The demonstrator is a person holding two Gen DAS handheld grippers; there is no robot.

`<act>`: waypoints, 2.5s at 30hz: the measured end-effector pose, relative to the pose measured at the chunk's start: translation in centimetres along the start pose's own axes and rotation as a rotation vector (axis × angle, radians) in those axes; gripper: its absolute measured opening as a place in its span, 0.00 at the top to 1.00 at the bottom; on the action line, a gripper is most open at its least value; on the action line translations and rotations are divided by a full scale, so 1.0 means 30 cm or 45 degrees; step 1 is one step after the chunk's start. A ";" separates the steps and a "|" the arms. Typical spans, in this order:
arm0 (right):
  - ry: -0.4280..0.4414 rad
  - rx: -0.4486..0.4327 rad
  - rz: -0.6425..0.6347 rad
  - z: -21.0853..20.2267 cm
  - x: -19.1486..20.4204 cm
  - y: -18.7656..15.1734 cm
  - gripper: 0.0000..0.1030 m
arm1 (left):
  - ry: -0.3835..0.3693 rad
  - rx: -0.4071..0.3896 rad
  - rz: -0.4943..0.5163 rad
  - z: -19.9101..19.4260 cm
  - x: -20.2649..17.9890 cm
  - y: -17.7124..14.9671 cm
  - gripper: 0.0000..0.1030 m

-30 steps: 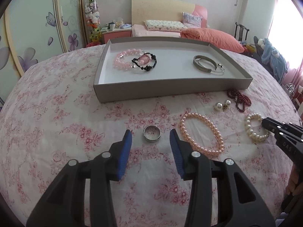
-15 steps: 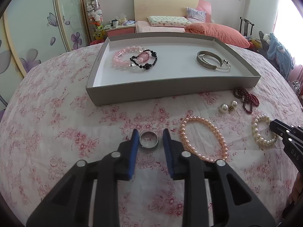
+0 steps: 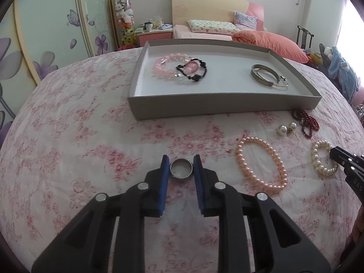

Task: Organize jewelry
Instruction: 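Grasp the silver ring with the left gripper while the right gripper grasps the white pearl bracelet, then carry the ring and pearl bracelet into the gray tray and open both grippers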

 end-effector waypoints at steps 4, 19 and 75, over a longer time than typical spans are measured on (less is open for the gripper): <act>0.004 0.001 0.002 0.000 -0.002 0.000 0.89 | 0.003 -0.002 -0.016 -0.003 0.011 -0.002 0.79; 0.008 0.001 0.006 -0.001 -0.004 0.000 0.89 | 0.005 0.000 -0.017 -0.003 0.011 -0.001 0.78; 0.350 -0.457 0.111 -0.338 0.090 0.277 0.90 | 0.015 -0.472 0.082 -0.326 -0.041 0.158 0.79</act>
Point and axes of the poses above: each gripper's, at about its wrist camera, not at the fingertips, and z roughly the way its jaws point, x to its left, y to its top, the point moved 9 cm from there along z, roughly the way its jaws point, and after that the axes turned 8 degrees about -y, right-handed, at the moved point
